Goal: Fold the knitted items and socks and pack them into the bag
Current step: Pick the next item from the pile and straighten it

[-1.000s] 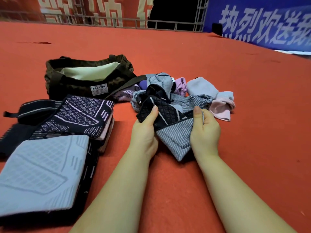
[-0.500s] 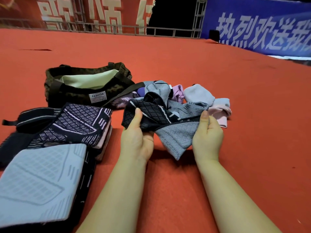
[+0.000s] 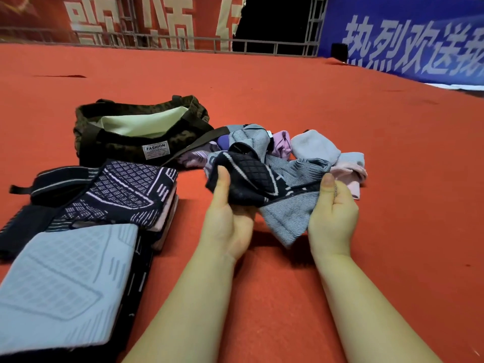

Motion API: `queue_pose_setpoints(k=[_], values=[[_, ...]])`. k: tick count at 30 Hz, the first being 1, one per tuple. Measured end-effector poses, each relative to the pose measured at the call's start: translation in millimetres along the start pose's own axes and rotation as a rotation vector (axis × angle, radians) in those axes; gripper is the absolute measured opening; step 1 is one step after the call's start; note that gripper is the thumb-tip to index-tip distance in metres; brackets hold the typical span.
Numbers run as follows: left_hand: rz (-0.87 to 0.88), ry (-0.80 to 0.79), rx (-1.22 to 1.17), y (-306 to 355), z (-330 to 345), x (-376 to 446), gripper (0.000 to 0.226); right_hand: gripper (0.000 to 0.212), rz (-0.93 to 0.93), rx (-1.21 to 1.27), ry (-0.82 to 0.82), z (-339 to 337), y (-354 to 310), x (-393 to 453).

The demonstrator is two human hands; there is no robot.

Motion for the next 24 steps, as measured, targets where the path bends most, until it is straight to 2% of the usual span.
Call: queue_pose_setpoints(k=[3, 8, 12, 14, 18, 21, 24], values=[[-0.096, -0.112, 0.172, -17.9, 1.4, -9.4, 0.042, 0.037, -0.09, -0.034, -0.034, -0.4, -3.1, -0.1], [0.007, 0.168, 0.318, -21.9, -10.0, -3.6, 0.02, 0.051, -0.181, -0.061, -0.122, 3.3, -8.0, -5.7], [0.071, 0.277, 0.268, -12.5, -14.4, 1.0, 0.029, 0.04, -0.1, -0.037, -0.128, 10.8, -7.7, -7.8], [0.075, 0.318, 0.209, -6.8, -16.0, 3.8, 0.027, 0.04, -0.08, -0.018, -0.134, 14.1, -8.3, -8.6], [0.113, 0.295, 0.139, 5.6, -8.0, 1.7, 0.023, 0.048, -0.026, 0.037, -0.122, 15.2, -3.9, -5.7], [0.184, 0.266, 0.14, 10.3, 3.6, -4.9, 0.022, 0.048, 0.073, 0.074, -0.097, 14.5, 2.3, -1.9], [0.29, 0.239, 0.088, 22.2, 9.5, -7.3, 0.03, 0.043, 0.195, 0.128, -0.093, 10.2, 6.4, 2.1]])
Point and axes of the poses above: each hand's wrist, its own x-axis towards the middle knuckle, its own z-axis out of the palm, y = z × x, the point moved 3 cm from there along x, towards the middle knuckle, and after that the axes turned 4 degrees about z, right-handed, at the moved point
